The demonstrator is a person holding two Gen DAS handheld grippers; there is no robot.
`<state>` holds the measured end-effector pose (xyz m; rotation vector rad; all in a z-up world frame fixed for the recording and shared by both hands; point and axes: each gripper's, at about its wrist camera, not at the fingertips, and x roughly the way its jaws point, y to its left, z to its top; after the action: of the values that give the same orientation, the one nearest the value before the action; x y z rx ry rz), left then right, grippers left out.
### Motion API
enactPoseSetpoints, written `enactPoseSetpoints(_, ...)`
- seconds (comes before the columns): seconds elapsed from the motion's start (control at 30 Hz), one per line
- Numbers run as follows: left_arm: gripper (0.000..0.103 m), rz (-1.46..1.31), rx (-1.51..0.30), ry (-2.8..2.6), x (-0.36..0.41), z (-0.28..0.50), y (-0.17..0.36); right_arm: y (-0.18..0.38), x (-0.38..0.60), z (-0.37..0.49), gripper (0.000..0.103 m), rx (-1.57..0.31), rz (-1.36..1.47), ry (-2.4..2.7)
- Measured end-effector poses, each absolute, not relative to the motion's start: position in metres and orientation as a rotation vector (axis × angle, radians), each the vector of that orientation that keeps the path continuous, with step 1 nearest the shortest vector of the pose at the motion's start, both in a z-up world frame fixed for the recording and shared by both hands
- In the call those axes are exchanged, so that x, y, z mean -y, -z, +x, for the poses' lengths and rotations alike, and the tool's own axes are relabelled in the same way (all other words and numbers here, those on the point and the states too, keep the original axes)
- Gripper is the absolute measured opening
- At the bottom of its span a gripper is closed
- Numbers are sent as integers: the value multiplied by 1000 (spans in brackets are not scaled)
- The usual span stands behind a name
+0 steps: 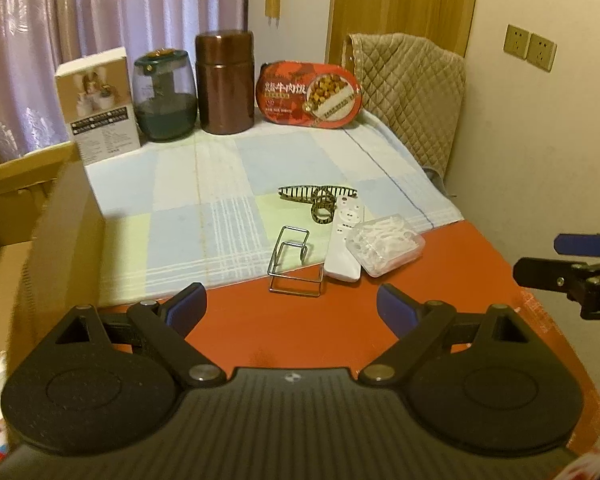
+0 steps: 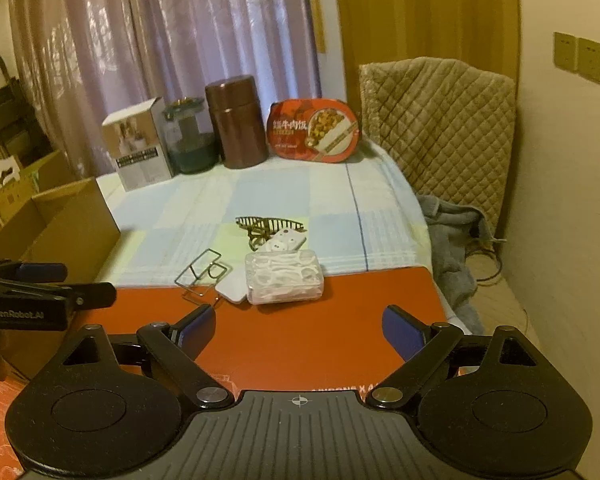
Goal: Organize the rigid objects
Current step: 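Grasp the clear floss pick box with the right tool while the left tool grasps the wire stand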
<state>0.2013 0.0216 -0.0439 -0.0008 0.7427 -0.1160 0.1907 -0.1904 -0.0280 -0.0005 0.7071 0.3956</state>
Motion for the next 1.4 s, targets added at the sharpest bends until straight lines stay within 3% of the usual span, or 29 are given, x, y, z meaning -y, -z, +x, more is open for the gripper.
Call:
enactPoseSetpoints(0.53,90,-8,-792,99,-35,270,106,94,153,285,92,-759,-25,-468)
enactPoseSetpoints(1.03,90,-43,-778,139,-43,284,127,135,130,333,93,-846,-21,-494)
enactPoseSetpoints(1.1,90,-48,-765,166,-40,285,127,136,133,335,92,-860,27,-495)
enactPoseSetpoints(1.13,90,-41,-761,173,-38,285,127,136,137,336,84,-863,53,-493)
enactPoseSetpoints(1.3,89,16,-738,224,-24,290,127,131,145,326,83,-841,53,-472)
enactPoseSetpoints(1.4,81,48,-741,231,-18,295,130,128,152,315,83,-829,41,-456)
